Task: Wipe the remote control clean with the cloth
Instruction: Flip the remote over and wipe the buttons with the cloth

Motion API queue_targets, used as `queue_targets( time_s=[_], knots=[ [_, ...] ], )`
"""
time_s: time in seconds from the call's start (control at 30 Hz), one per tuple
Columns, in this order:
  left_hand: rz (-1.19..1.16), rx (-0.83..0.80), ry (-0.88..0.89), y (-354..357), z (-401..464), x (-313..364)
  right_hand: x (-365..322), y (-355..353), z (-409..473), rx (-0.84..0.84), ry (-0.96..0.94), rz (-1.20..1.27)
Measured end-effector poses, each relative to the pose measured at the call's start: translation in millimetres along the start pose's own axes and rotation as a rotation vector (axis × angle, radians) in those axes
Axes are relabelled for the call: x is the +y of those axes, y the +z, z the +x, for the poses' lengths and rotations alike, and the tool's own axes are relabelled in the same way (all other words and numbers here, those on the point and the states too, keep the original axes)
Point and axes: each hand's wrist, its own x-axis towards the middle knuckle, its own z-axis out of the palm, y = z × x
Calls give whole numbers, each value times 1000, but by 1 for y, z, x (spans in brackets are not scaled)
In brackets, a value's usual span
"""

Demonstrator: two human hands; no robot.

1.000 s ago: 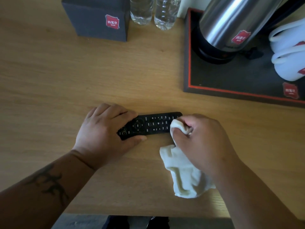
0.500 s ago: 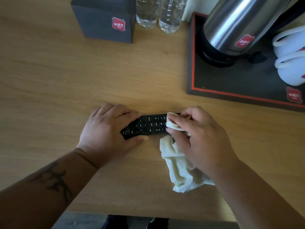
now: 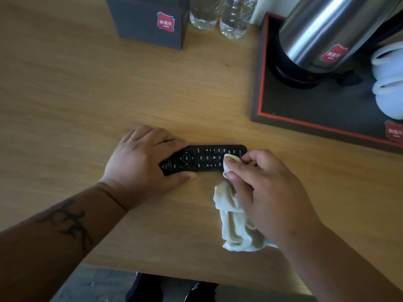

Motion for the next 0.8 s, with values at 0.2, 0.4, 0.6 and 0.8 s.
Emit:
queue_targets(
  time_s=[0.2, 0.4, 0.6, 0.8],
  knots=[
    [6, -4, -1, 2, -1, 0, 4, 6, 1, 76, -80, -65],
    [7, -7, -5, 1, 0, -1, 2, 3, 18, 17, -76, -52],
    [6, -15, -3, 2, 0, -2, 8, -14, 11, -61, -170, -15],
    [-3, -16, -6, 3, -1, -3, 4, -6, 38, 6, -128, -41]
  ],
)
